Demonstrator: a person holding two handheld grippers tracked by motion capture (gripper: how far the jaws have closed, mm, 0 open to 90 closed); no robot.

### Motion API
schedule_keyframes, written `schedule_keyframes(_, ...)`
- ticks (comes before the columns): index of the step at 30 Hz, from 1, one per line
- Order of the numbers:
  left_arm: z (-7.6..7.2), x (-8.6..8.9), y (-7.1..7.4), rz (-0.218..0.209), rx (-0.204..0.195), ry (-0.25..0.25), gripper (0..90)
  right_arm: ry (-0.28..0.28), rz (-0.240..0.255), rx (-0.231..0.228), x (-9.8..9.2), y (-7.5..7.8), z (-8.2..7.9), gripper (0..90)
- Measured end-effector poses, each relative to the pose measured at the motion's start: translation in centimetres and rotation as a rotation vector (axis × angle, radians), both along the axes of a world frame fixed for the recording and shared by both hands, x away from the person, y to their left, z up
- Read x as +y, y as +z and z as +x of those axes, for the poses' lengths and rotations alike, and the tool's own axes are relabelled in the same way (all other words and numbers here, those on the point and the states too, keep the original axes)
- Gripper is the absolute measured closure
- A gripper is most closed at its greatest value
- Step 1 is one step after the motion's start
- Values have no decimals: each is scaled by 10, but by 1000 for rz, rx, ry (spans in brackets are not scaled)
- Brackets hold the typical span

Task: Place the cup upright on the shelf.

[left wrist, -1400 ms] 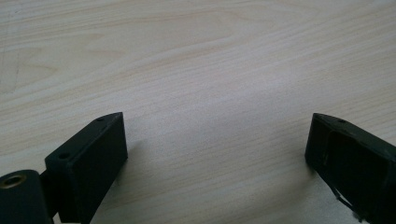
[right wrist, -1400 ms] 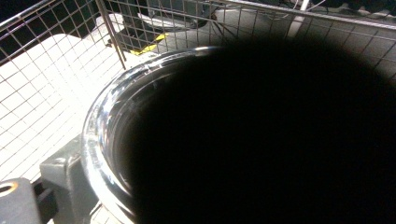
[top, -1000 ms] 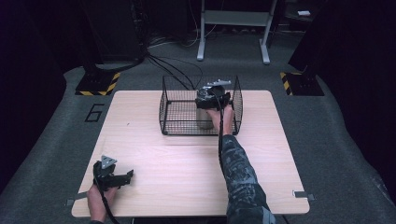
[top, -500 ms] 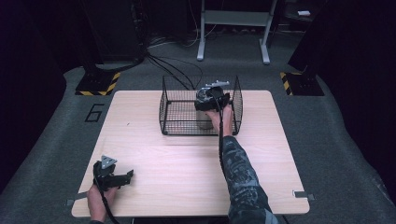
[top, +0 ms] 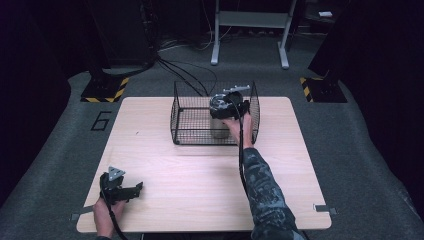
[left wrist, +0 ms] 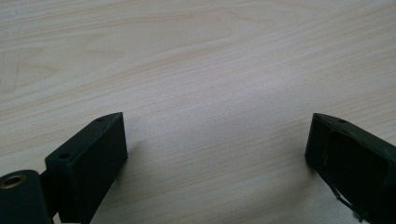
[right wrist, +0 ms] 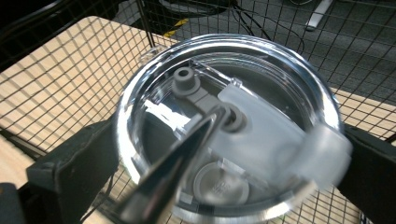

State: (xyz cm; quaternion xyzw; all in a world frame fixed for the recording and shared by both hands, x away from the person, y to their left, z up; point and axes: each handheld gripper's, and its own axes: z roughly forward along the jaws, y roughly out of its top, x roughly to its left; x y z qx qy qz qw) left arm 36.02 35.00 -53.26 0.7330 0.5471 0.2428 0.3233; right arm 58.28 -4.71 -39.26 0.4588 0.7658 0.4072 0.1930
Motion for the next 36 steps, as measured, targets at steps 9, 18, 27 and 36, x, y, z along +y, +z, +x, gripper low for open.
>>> schedule_keyframes(9,0,0,0,0,0,0,55,31,-2,-46,-13,17,-38,0)
schedule_keyframes(18,0,0,0,0,0,0,56,82,-4,-108,-29,15,-98,0)
schedule_keyframes(27,0,0,0,-1,-1,1,55,77,-46,-109,-54,-22,-156,0)
schedule_keyframes(36,0,0,0,0,0,0,55,18,-70,8,-98,-90,-198,0)
